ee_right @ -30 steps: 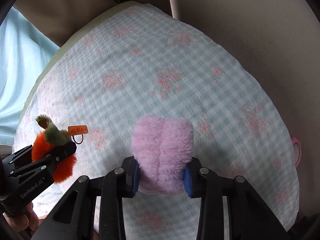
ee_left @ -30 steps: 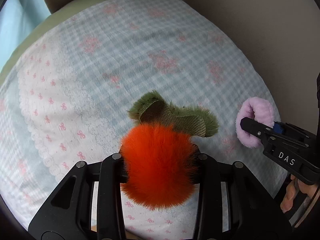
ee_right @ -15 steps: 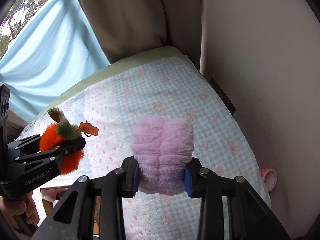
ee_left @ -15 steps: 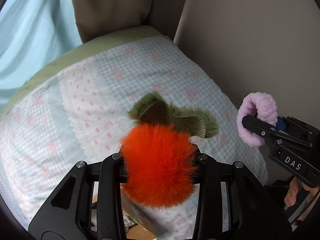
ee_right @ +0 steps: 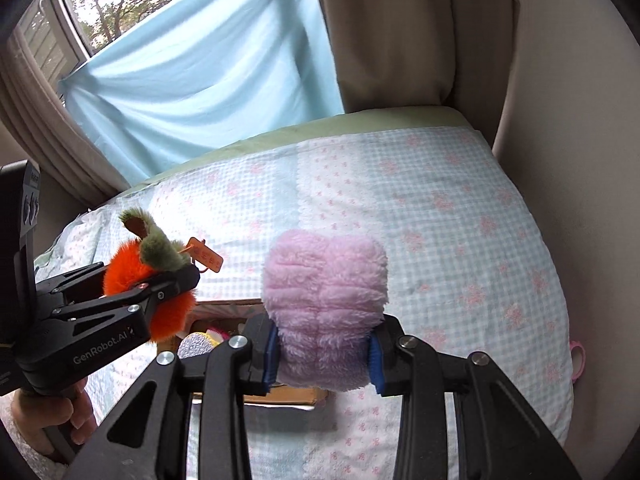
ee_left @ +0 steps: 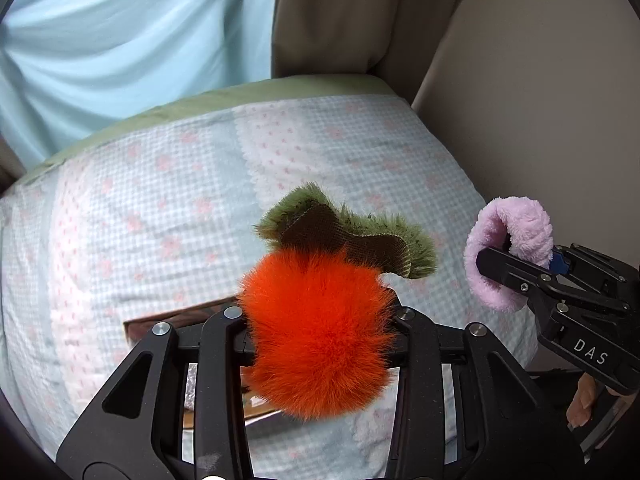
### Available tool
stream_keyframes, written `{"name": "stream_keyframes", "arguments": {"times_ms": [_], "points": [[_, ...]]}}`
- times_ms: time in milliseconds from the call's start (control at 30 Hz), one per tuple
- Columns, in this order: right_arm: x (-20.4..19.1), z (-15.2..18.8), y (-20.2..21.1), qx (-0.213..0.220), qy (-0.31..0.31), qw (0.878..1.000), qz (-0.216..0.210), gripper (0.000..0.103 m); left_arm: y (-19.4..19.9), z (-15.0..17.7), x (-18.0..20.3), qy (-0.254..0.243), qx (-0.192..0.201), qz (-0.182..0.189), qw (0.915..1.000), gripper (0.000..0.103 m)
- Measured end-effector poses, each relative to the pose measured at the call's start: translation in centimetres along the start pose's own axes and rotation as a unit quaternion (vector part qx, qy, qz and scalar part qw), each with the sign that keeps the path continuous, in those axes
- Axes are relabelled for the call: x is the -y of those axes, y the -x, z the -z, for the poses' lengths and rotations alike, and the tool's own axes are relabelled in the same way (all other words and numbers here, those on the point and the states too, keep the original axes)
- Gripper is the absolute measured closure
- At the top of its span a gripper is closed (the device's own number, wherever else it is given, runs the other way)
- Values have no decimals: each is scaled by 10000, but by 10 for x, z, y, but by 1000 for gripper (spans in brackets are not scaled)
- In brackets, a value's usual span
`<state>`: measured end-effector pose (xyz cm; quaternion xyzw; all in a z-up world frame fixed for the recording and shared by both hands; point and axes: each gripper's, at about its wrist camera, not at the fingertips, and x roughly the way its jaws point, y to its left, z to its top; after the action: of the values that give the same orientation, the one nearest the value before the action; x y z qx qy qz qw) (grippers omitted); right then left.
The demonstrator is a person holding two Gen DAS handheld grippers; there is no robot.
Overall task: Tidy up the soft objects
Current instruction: 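Carry the pompom and hair tie over the box with both tools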
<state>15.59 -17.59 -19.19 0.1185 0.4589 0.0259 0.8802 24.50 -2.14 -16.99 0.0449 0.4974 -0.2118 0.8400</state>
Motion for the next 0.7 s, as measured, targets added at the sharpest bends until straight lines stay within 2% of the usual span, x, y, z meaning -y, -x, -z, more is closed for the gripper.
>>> {"name": "stream_keyframes", "arguments": {"times_ms": [200,333,533,700], "points": [[-64,21,-27,-253,307,9986,-337,71,19,42,-70,534,-111,-311,9980,71],[-95,32,-56,-664,498,9956,-445,71,21,72,-112,752,-302,-487,9955,71],[-124,51,-105,-1199,680,9895,-437,71,-12,109,-158,945,-731,-522,9915,71],[-129,60,-147,-1691,385,9837,-479,71,-48,128,-189,1205,-1198,-341,9849,71]]}}
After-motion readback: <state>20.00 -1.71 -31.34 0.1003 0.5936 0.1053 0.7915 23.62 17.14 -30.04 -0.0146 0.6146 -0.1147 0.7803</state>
